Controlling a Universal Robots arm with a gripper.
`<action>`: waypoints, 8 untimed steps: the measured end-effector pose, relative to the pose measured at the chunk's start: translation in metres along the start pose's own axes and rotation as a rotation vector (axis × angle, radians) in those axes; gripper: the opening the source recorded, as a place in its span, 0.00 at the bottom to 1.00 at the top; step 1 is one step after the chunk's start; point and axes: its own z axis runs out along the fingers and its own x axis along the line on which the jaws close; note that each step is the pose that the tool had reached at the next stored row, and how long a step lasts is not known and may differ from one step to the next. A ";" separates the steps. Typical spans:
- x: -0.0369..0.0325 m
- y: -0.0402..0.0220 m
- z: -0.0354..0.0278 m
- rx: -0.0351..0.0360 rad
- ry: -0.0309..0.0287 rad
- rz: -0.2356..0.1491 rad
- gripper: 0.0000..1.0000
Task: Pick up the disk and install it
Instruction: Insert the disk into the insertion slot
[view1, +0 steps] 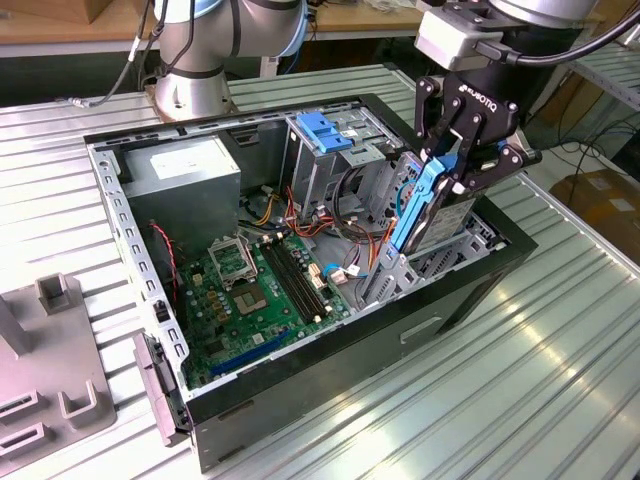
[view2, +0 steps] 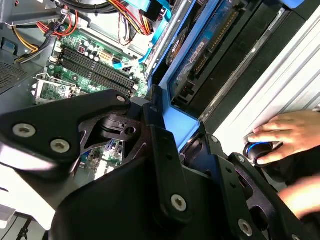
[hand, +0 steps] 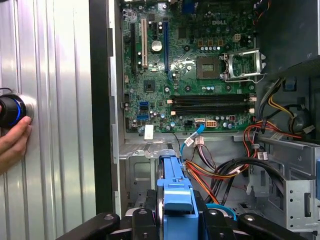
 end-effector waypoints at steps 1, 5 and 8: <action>0.0000 0.0000 0.0000 0.0000 0.0000 0.000 0.37; 0.0000 0.0000 0.0013 0.0000 -0.0001 0.000 0.37; -0.0001 0.0000 0.0013 0.0000 0.0000 0.000 0.37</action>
